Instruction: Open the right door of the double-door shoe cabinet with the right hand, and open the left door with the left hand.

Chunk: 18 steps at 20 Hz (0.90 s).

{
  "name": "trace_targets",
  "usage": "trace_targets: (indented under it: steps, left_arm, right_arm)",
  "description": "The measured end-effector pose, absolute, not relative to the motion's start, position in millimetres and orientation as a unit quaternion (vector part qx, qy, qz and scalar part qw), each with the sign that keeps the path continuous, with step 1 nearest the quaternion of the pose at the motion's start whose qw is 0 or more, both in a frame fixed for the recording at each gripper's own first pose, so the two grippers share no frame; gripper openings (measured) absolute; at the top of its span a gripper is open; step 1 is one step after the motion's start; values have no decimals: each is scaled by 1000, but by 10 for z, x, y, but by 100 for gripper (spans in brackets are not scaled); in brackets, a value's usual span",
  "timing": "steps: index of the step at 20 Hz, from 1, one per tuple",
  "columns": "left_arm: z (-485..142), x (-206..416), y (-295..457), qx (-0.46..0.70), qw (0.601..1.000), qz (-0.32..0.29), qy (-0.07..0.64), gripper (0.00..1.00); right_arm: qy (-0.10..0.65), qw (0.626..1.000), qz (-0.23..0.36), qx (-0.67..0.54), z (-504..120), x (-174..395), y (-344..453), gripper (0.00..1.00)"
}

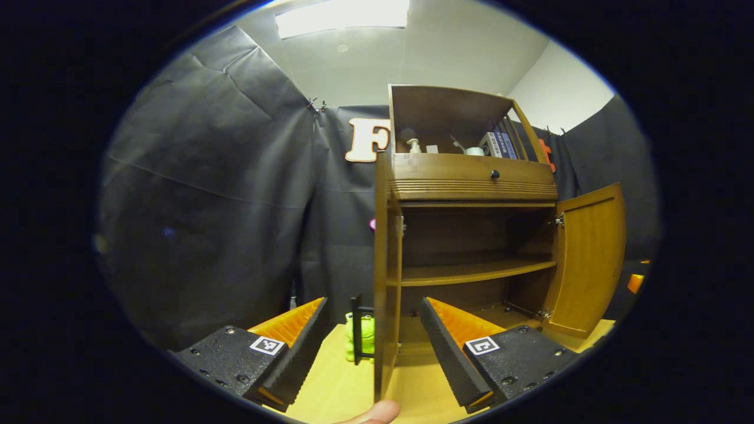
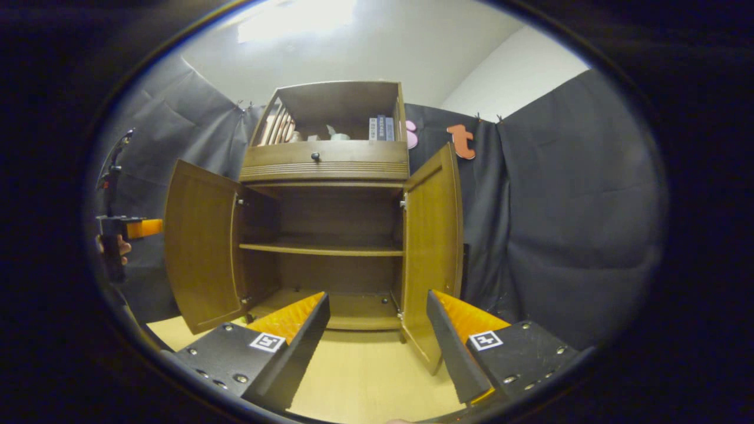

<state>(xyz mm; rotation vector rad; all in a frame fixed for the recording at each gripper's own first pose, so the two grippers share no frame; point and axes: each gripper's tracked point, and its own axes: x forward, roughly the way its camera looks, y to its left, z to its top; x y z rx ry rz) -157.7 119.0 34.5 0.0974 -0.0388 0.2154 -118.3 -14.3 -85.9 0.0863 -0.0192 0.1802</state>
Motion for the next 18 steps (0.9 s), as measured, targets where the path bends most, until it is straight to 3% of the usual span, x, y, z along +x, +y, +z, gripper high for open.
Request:
trace_targets:
  steps: [12, 15, 18]
  left_arm:
    - [184, -788, -174, 28, 999, 37, -25, 96]
    - [97, -578, -546, 20, 999, 17, -18, 92]
    - [61, -377, -938, 18, 1000, -10, -14, 96]
  right_arm:
    - [-5, 995, 87, 49, -788, -724, -118, 98]
    - [-7, 994, 83, 63, -706, -556, -145, 98]
    - [-11, 995, 73, 61, -634, -385, -165, 98]
